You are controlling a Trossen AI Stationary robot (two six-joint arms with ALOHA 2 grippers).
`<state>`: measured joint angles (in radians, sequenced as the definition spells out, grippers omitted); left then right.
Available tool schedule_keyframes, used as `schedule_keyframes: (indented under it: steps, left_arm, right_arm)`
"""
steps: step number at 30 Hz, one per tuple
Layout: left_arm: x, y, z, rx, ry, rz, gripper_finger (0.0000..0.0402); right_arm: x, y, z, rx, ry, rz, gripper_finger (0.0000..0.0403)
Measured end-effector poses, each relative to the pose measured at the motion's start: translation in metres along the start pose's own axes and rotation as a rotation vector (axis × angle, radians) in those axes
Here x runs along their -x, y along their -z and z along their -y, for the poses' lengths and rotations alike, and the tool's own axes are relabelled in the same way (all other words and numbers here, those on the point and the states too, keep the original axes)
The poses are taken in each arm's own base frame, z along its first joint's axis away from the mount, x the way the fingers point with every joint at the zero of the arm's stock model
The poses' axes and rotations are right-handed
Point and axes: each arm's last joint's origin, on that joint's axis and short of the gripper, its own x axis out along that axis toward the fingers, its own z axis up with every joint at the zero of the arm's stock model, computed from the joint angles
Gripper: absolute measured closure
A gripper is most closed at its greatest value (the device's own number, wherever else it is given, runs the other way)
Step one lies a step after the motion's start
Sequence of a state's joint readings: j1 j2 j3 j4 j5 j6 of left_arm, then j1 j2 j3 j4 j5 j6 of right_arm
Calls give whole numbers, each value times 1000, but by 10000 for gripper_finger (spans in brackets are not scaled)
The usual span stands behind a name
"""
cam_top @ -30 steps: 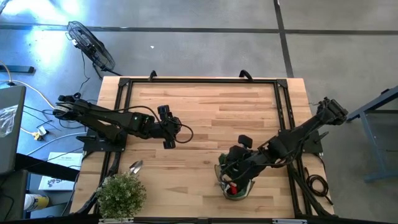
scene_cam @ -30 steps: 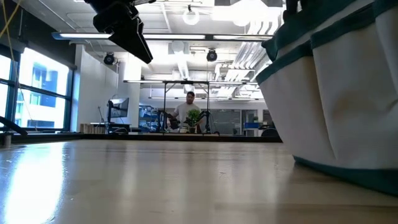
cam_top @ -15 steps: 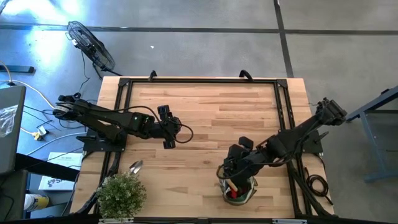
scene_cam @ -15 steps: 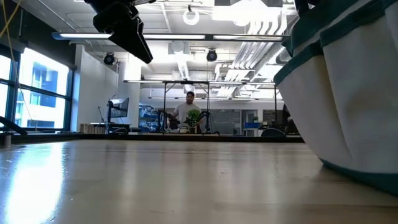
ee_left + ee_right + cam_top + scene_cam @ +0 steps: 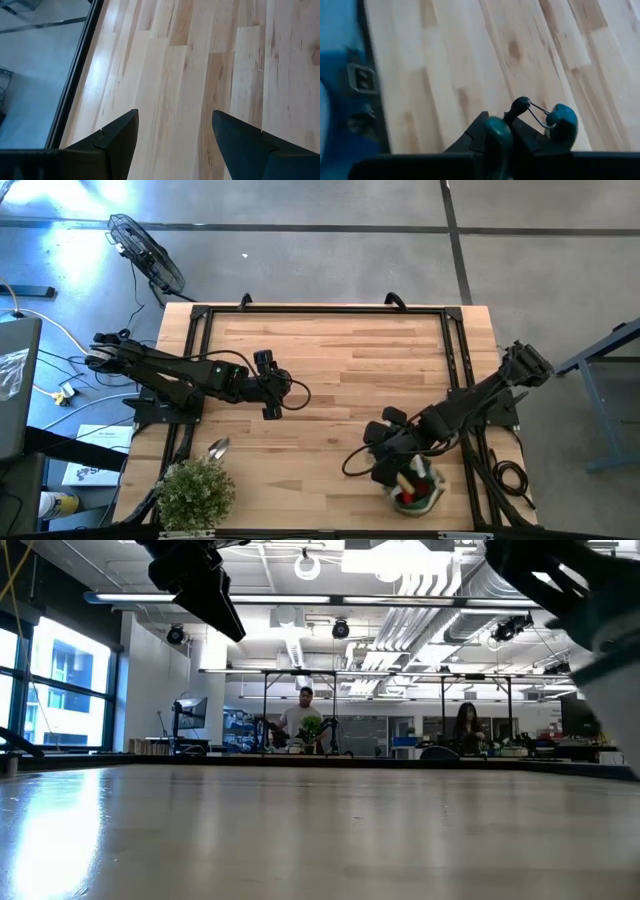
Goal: Pick & Place Garden tools in Gardening bag
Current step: Put the green shear scissors into the green gardening bag
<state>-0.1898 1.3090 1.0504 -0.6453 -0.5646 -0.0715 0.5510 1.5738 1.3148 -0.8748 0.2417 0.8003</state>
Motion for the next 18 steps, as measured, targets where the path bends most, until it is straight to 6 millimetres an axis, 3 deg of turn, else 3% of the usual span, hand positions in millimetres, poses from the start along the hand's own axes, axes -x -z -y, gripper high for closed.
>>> schedule_keyframes:
  steps: [12, 18]
  left_arm:
    - [0, 1, 0, 1, -3, -6, 156]
    - [0, 1, 0, 2, -3, -5, 156]
  right_arm:
    - [-6, 4, -1, 31, 37, -26, 373]
    - [1, 9, -2, 11, 64, -47, 373]
